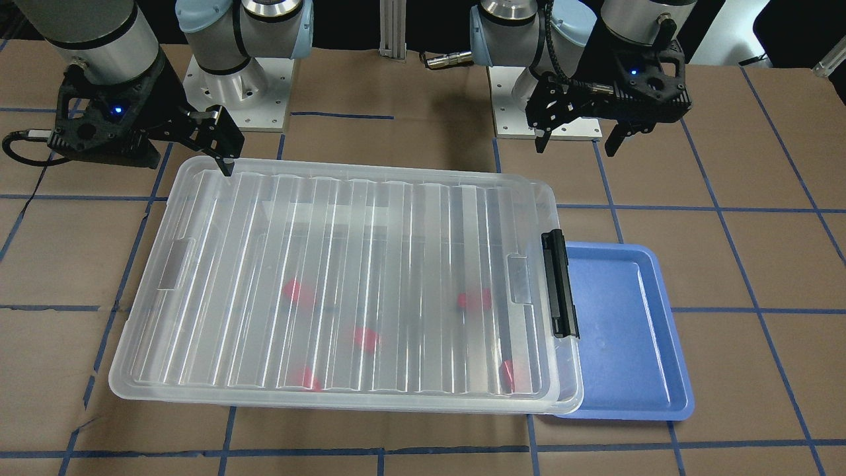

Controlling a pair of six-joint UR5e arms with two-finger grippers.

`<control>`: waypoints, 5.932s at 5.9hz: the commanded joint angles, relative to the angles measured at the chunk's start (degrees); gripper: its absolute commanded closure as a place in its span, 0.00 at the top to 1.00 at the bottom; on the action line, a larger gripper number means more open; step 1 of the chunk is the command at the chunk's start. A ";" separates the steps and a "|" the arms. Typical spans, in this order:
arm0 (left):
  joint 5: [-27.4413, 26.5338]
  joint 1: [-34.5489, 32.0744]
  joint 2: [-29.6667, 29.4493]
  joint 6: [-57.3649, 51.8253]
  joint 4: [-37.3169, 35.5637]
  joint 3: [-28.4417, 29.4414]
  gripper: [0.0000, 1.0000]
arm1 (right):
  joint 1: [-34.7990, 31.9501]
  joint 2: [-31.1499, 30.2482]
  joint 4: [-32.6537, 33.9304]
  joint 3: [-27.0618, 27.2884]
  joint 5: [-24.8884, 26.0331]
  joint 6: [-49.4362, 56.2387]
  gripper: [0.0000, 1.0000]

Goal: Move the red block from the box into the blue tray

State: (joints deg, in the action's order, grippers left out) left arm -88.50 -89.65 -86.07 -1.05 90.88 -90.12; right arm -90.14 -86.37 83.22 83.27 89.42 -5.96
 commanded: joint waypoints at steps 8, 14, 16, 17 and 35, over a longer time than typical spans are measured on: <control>0.00 0.00 -0.15 -0.01 -0.26 0.03 0.98 | 12.88 3.85 18.61 12.23 2.08 16.33 1.00; 0.08 -0.09 -0.33 -0.01 -0.44 0.03 0.98 | 12.80 4.28 18.82 16.91 1.46 16.42 1.00; 0.00 -0.17 -0.15 -0.01 -0.44 -0.40 0.98 | 12.80 4.28 19.34 17.19 1.72 16.59 1.00; 0.00 -0.09 -0.15 -0.01 -0.44 -0.41 0.98 | 12.88 4.46 19.43 17.19 1.90 18.34 1.00; 0.70 -2.80 -0.94 -43.59 1.58 0.03 0.98 | 25.54 5.95 25.67 16.93 7.17 41.02 1.00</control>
State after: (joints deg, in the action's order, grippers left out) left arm -87.77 -91.50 -86.63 -36.36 92.48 -90.01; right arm -64.71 -80.42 108.76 100.21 96.19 34.45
